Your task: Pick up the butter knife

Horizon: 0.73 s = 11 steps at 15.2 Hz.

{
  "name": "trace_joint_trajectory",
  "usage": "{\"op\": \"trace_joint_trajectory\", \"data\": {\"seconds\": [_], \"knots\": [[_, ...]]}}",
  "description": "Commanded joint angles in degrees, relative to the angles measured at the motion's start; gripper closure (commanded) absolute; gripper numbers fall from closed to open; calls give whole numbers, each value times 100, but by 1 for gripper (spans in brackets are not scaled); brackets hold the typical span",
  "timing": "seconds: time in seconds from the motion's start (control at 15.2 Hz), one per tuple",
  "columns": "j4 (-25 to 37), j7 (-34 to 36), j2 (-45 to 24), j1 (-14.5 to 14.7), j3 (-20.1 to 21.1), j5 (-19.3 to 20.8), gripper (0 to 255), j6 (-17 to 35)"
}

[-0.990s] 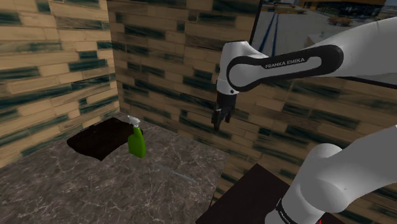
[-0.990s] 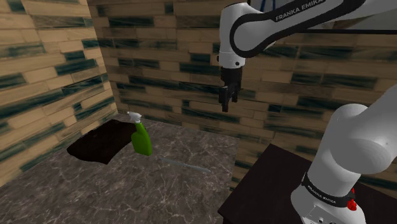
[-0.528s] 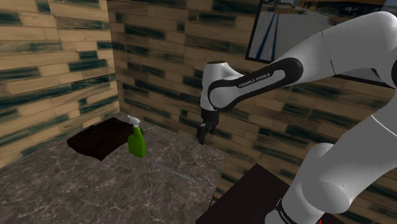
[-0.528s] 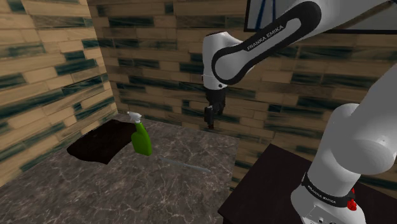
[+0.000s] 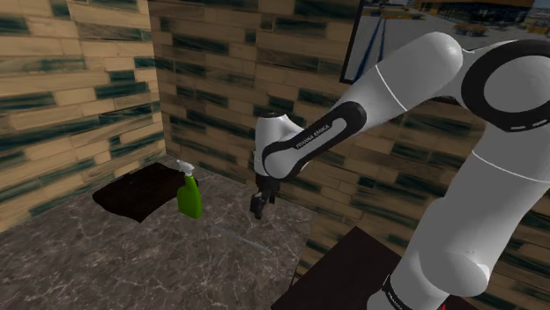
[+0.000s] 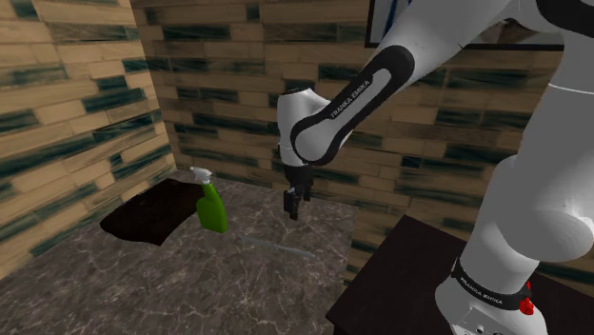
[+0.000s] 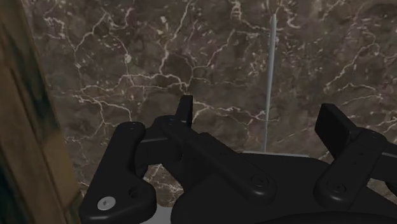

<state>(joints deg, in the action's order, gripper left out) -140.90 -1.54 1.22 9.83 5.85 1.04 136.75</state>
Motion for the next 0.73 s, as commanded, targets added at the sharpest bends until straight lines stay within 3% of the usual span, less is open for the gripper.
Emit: {"op": "trace_joint_trajectory", "data": {"seconds": [0.0, 0.4, 0.66], "knots": [[154, 33, -463, 59, 60, 46, 0, 309], [761, 166, -1715, 272, 169, 262, 0, 930], [777, 218, -2005, 300, 128, 337, 0, 1201]]}}
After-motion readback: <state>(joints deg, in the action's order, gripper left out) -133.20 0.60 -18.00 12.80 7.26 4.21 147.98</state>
